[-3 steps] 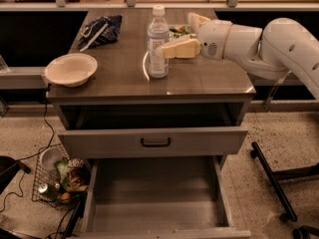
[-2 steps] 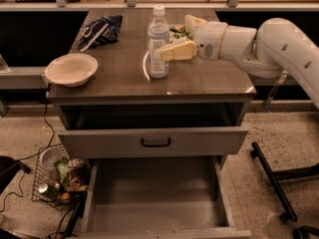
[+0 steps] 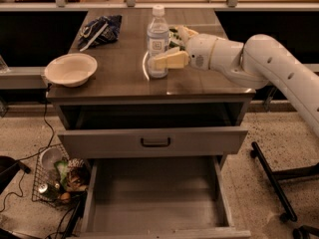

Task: Place blue plastic bottle into middle drawer

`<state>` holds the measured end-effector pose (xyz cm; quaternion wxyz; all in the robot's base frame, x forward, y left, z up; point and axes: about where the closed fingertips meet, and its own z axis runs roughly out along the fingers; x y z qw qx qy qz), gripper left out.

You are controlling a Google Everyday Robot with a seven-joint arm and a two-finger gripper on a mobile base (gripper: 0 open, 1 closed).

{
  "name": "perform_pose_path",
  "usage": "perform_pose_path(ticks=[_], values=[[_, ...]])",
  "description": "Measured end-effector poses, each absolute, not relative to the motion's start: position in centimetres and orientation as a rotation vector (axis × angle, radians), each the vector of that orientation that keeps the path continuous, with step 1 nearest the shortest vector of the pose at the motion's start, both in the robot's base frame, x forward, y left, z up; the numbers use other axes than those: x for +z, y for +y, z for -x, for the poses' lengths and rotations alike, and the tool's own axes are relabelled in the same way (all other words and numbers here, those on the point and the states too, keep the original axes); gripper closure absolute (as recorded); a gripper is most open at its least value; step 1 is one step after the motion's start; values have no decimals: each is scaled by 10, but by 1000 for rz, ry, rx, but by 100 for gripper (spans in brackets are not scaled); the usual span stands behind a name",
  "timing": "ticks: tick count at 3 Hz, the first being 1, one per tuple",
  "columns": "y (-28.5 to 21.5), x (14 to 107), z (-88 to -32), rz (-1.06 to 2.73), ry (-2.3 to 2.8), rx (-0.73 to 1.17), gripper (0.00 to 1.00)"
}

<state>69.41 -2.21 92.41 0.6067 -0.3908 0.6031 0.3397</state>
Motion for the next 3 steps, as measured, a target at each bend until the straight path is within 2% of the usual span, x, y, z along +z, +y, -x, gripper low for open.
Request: perform_pose_path(ticks=[2, 3], values=[[6, 931, -688, 924, 1307, 825, 49], [10, 931, -687, 928, 1305, 830, 80]])
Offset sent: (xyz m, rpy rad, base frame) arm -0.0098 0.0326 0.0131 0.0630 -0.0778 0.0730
